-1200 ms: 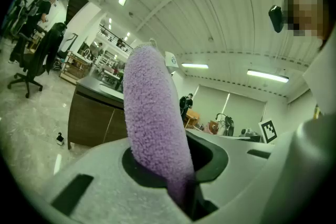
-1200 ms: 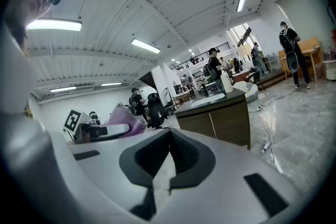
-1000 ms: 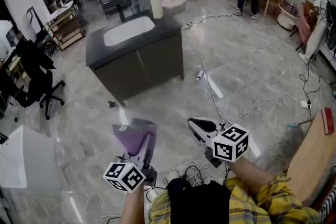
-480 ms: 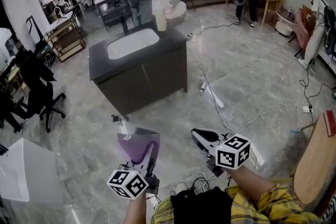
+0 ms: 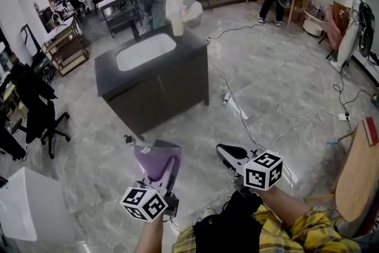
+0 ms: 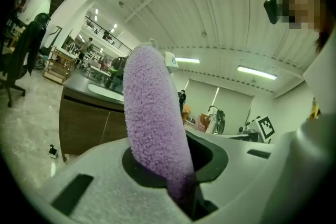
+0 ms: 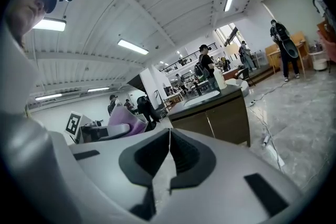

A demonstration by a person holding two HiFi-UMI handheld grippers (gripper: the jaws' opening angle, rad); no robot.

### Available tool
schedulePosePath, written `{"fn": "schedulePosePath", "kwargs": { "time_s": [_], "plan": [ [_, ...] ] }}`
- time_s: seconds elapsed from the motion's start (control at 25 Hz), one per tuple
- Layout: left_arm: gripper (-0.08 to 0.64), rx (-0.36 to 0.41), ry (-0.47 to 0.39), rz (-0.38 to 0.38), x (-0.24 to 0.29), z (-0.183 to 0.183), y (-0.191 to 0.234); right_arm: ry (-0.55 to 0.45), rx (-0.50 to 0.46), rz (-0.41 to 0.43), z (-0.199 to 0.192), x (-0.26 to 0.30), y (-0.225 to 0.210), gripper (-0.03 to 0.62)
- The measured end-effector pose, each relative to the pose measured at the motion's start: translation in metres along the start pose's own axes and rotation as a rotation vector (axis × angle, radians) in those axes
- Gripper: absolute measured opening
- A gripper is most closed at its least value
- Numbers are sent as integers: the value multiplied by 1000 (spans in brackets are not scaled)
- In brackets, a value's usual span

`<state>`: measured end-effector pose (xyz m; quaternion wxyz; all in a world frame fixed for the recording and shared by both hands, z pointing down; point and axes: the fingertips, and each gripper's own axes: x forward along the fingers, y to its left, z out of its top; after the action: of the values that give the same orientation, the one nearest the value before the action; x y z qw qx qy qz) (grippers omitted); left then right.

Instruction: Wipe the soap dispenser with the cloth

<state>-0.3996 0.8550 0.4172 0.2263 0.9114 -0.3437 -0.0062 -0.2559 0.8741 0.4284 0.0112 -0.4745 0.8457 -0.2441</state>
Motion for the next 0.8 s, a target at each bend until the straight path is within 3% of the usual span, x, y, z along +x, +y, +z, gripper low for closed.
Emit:
{"fn": "schedulePosePath", "kwargs": {
  "time_s": [0.36,0.8],
  "plan": [
    [57,-22,-23,68,62,15,25,6,16,24,29,43,-64,6],
    [57,-22,-64,96,225,48,11,8,-34,51,117,64,-207,6]
  ]
}}
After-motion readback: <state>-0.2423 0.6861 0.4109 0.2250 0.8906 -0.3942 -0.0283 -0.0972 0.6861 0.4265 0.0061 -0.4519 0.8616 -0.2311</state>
